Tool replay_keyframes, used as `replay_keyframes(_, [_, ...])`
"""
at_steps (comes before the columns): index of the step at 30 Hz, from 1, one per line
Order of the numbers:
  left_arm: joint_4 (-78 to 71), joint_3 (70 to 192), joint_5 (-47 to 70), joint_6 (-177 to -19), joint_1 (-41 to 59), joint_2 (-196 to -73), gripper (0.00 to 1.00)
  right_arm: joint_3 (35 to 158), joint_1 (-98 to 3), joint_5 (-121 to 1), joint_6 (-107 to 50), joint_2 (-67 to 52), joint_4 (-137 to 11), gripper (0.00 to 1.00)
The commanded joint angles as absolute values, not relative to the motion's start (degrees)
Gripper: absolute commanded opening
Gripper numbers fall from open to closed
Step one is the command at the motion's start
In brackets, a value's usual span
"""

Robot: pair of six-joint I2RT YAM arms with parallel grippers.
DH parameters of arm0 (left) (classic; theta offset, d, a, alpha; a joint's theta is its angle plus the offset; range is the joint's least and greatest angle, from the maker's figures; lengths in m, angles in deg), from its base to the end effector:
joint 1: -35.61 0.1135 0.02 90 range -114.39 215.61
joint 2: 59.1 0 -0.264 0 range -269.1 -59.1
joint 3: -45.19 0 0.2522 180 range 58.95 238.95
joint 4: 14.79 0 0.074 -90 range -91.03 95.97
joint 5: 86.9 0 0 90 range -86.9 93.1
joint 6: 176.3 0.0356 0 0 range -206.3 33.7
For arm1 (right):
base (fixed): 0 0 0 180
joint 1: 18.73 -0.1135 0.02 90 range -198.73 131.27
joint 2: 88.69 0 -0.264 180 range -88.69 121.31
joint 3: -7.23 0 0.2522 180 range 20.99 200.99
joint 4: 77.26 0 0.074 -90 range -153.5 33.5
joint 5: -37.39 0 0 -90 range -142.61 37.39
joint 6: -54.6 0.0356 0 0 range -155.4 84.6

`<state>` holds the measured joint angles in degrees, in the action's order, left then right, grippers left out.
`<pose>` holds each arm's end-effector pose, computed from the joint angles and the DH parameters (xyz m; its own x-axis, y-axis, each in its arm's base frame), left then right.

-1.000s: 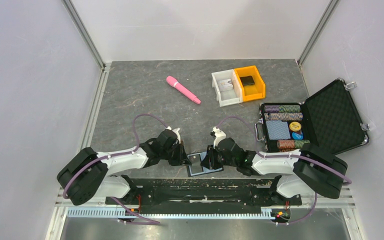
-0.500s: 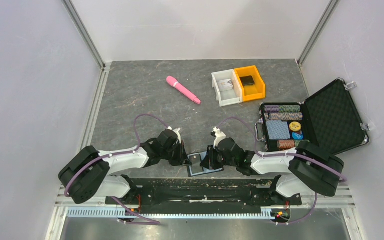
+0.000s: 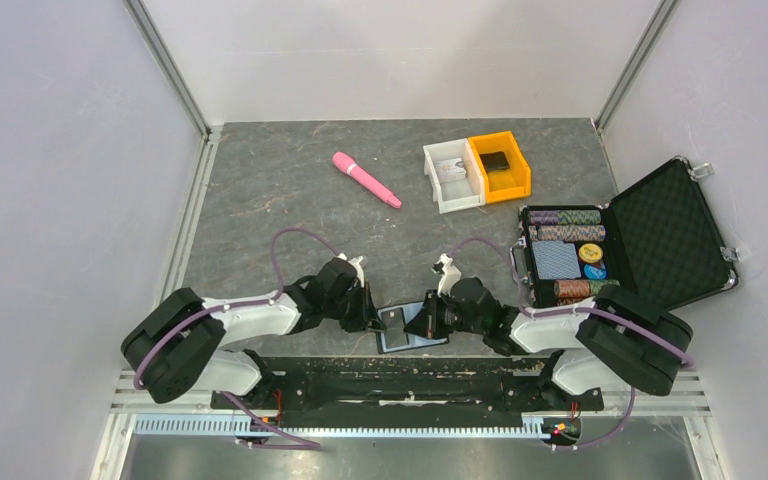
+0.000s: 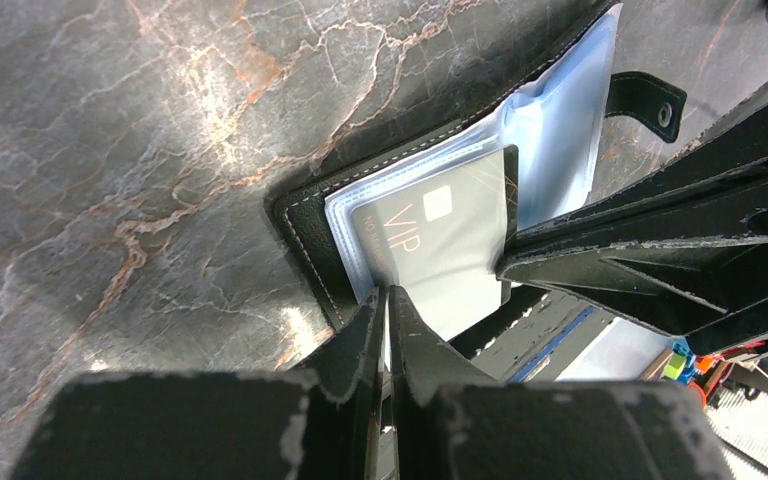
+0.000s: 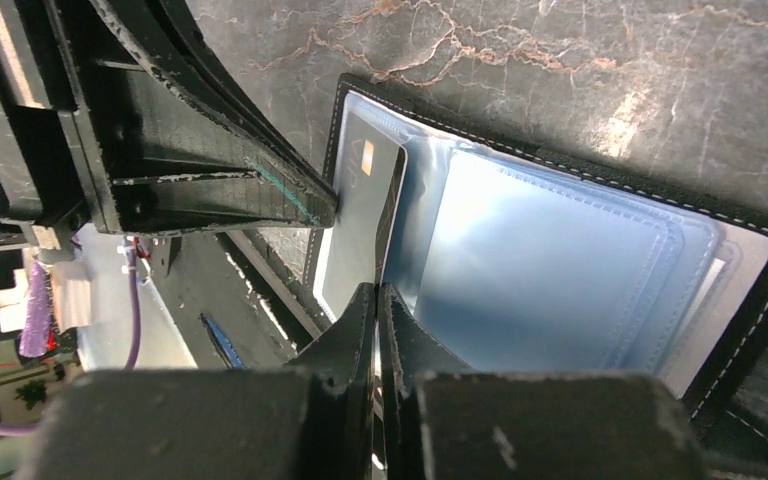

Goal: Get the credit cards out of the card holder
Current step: Remove the credit card from the card holder.

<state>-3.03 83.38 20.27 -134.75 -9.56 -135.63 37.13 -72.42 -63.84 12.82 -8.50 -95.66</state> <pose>0.1516 -0.1674 0.1309 -0.9657 -0.0427 -0.2560 0.1332 0.7649 -0.6303 0.1298 0.1883 0.1221 -0.8709 0.0501 -0.4890 -0.3586 0.6157 0.7017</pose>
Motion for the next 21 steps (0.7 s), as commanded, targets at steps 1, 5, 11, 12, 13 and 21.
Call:
replay_keyframes(1, [-2.0, 83.5, 19.2, -134.6, -9.6, -137.8, 0.11, 35.2, -71.3, -68.0, 14.6, -9.8, -101.1, 0.0])
replay_keyframes(5, [-2.0, 83.5, 19.1, -134.6, -9.6, -137.5, 0.11, 34.3, -71.1, -69.2, 16.1, -9.6, -102.6, 0.06])
replay_keyframes(11, [-1.7, 83.6, 18.8, -134.6, -9.6, -137.4, 0.1, 34.3, -70.9, -69.8, 16.3, -9.3, -102.8, 0.0])
replay_keyframes(12, [-1.6, 83.6, 18.8, -134.6, -9.6, -137.5, 0.1, 34.1, -70.7, -69.8, 16.5, -9.4, -102.8, 0.0])
replay_keyframes(13, [-1.4, 83.6, 18.7, -134.6, -9.6, -137.4, 0.08, 33.9, -70.6, -69.8, 16.6, -9.5, -102.7, 0.0])
replay_keyframes(21, [-1.4, 83.8, 18.4, -134.5, -9.6, -137.2, 0.03, 33.0, -69.8, -71.3, 18.1, -9.3, -104.6, 0.0])
